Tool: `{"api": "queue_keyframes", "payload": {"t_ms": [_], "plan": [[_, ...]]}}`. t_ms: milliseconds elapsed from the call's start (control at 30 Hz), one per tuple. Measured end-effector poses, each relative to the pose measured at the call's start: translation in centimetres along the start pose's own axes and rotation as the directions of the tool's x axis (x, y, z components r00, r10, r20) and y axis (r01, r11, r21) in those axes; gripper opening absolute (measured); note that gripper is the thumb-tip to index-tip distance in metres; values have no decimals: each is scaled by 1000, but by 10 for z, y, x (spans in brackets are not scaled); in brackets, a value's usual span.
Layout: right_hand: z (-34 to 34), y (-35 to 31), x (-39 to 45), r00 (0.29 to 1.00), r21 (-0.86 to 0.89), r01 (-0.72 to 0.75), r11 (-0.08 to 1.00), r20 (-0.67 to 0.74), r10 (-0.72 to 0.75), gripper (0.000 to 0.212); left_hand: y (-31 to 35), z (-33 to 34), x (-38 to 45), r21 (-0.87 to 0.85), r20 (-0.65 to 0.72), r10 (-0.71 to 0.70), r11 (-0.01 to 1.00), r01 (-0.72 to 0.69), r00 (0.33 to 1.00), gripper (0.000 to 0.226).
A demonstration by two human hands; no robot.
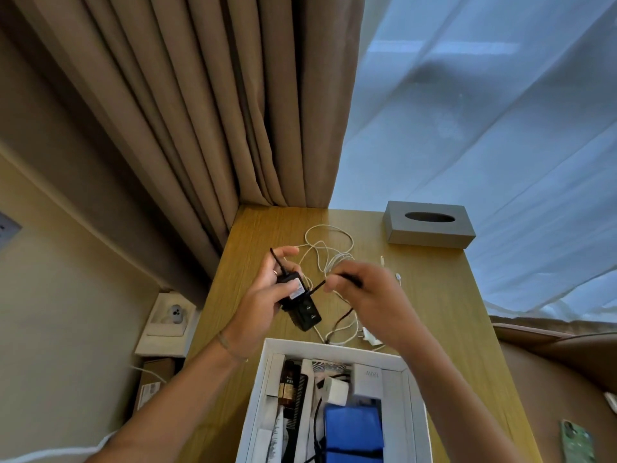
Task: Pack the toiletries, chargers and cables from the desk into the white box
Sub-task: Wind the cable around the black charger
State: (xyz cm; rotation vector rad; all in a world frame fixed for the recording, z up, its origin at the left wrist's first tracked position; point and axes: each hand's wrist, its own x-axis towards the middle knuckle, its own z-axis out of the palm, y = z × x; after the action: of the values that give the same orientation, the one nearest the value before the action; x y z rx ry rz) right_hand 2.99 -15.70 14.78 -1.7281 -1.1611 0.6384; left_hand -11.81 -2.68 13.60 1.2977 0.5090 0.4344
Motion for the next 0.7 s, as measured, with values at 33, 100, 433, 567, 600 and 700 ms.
{"api": "queue_keyframes", "payload": {"t_ms": [33,100,433,567,600,700], "plan": [[-3,7,4,1000,108,17,994,-11,-15,16,3,2,-3,-53,48,-5,999,8,999,52],[3,22,7,998,340,38,940,-58,-19,22,11,8,-5,-197,120,6,980,18,993,55],[113,18,-33,967,269,-251,930,28,253,32,9,12,13,-368,-179,77,919,-139,981,54],[84,-10,-37,982,-10,-141,990,125,142,22,2,3,12,55,-207,157,987,-149,966,54],[70,-16,-35,987,-61,-107,992,115,114,20,0,-1,10,104,-182,154,985,-137,971,55],[27,-19,-21,1000,-113,-21,993,4,21,19,-6,-10,2,175,-47,86,982,-76,995,54]]}}
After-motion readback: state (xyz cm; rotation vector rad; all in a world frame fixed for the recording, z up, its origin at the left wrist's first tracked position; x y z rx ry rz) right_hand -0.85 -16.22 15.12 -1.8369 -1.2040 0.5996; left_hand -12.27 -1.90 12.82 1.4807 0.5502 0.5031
